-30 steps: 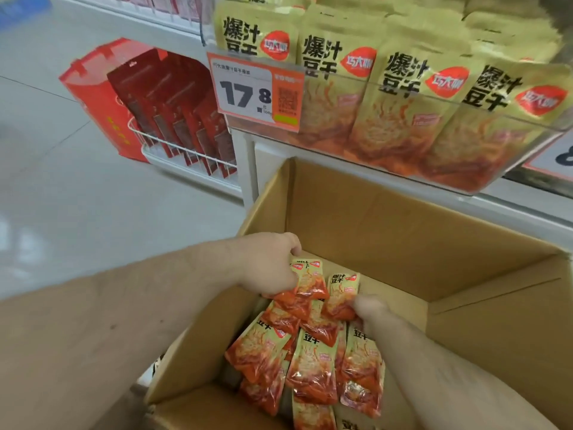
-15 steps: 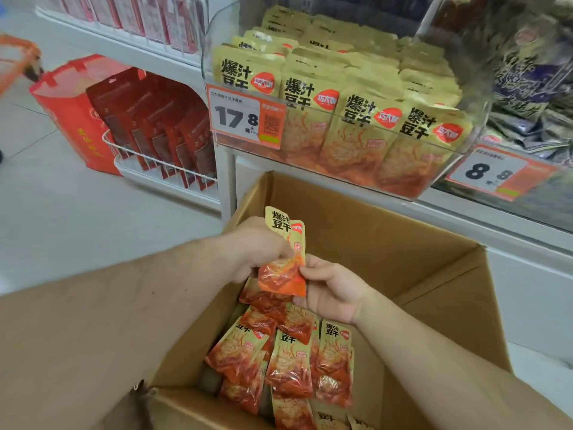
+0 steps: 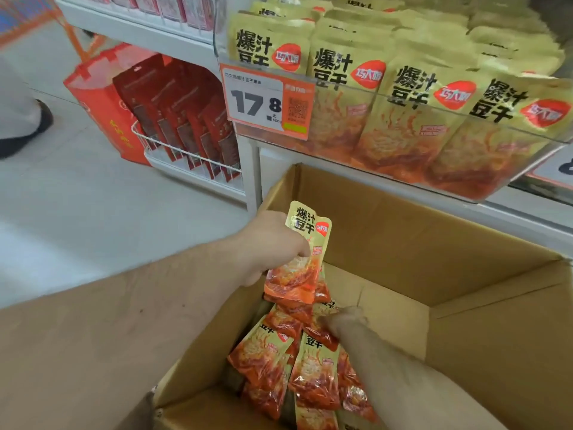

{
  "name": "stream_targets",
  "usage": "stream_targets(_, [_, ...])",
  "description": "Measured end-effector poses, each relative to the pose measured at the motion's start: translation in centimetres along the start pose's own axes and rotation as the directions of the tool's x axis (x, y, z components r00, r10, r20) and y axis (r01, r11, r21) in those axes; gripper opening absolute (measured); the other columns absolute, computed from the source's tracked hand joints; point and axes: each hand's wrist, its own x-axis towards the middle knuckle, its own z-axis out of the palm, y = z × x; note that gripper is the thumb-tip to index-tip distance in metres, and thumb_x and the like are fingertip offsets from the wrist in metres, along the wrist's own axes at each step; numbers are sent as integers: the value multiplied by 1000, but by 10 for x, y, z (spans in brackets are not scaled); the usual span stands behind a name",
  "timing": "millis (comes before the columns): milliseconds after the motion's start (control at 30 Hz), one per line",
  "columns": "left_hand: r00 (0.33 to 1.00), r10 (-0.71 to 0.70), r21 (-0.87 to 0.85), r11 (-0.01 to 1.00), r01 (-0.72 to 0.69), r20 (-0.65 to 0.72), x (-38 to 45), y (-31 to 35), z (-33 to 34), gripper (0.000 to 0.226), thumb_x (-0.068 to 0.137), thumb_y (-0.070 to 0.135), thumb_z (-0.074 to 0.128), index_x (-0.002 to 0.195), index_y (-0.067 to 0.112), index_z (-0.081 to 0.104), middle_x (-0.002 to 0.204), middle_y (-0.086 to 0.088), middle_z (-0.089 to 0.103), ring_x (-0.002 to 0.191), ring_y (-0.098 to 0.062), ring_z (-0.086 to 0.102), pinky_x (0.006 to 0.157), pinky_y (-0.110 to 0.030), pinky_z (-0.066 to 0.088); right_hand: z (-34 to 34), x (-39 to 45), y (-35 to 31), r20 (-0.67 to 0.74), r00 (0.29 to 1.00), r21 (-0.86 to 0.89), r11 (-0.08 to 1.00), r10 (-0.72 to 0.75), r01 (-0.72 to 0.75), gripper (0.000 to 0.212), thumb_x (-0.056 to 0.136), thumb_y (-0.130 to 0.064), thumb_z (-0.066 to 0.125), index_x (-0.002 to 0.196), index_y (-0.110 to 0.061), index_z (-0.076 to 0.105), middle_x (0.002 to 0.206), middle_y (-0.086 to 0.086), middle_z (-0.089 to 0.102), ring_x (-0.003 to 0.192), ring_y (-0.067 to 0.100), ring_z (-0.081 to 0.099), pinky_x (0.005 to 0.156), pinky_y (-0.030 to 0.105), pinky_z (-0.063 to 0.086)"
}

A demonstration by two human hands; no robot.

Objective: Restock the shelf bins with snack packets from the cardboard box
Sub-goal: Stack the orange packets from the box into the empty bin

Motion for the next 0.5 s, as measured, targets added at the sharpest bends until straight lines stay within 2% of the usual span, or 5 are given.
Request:
stream_targets(200, [1000,-4,60,998,2,24,7,0,3,27,83,6,73,108,16,66,103,-1,74,93,-21,70,85,-39,58,1,14,9,-90,996,-57,998,7,-12,44,81,-32,71,115,-9,57,113,8,64,107,22,62,80,28,56])
stream_targets(267, [999,-3,74,997,1,35,8,0,3,29,83,5,74,109,16,66,104,-1,74,94,-21,70,87,-40,58,-4,23,14,-49,999,-17,1000,11,-12,31,82,-25,70,106,-7,65,101,7,70,94,21,69,79,30,59])
stream_targets(333, [999,3,84,996,-6,41,8,2,3,32,84,4,73,113,15,64,107,-2,72,98,-22,68,88,-40,56,-18,20,20,56,997,114,992,48,-54,16,80,-8,70,94,-1,67,86,14,72,75,27,73,71,44,62])
stream_targets(400, [999,11,87,996,-15,44,5,3,3,33,87,3,70,116,15,61,109,-2,70,100,-22,65,84,-36,55,-46,0,20,82,996,136,991,-23,11,8,81,0,65,89,0,65,86,17,71,75,30,72,70,47,62])
stream_targets(500, [998,53,91,994,-56,35,0,8,1,24,93,-1,59,109,17,57,100,-2,67,87,-17,61,62,-26,47,-103,-57,10,65,981,183,968,-185,171,9,82,6,65,87,-1,66,91,16,73,78,29,71,67,36,61])
